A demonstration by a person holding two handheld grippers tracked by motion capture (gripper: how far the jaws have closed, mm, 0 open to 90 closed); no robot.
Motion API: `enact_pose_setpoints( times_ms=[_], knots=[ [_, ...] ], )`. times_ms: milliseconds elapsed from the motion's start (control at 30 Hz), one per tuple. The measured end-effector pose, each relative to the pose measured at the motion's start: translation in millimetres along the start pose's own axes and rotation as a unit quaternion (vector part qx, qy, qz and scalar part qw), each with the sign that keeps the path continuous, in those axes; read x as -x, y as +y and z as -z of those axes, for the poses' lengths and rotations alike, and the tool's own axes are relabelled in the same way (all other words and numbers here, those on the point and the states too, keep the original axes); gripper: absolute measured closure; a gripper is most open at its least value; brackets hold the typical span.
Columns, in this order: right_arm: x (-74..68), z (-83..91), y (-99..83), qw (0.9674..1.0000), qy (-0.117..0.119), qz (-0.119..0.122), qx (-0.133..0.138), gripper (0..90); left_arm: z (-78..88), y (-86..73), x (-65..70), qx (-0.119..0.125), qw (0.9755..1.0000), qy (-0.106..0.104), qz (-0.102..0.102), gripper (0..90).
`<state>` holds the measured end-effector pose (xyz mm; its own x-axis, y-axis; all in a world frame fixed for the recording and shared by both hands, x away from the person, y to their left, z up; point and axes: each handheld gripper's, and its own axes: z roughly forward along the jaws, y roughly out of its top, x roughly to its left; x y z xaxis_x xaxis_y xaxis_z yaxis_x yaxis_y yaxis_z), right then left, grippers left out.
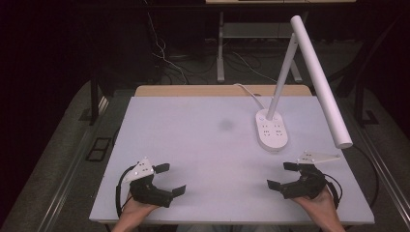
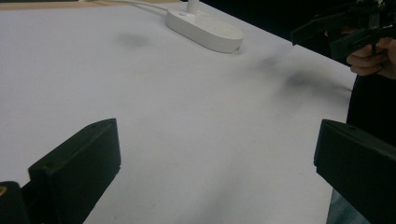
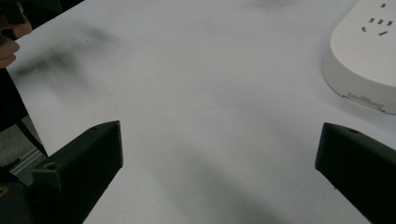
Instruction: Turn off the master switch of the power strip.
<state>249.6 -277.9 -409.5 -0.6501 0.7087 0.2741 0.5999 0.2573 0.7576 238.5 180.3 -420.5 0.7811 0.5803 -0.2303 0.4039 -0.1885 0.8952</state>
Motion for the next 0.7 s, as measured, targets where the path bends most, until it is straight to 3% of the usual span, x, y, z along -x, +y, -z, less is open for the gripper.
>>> enact_pose_setpoints(
  times_ms=[700],
  knots=[
    [4.3,-2.0,28.4,0.9999,0.0,0.012,-0.012,0.3,0.4,-0.4,-0.4,-0.003,1.0,0.0,0.0,0.0]
  ],
)
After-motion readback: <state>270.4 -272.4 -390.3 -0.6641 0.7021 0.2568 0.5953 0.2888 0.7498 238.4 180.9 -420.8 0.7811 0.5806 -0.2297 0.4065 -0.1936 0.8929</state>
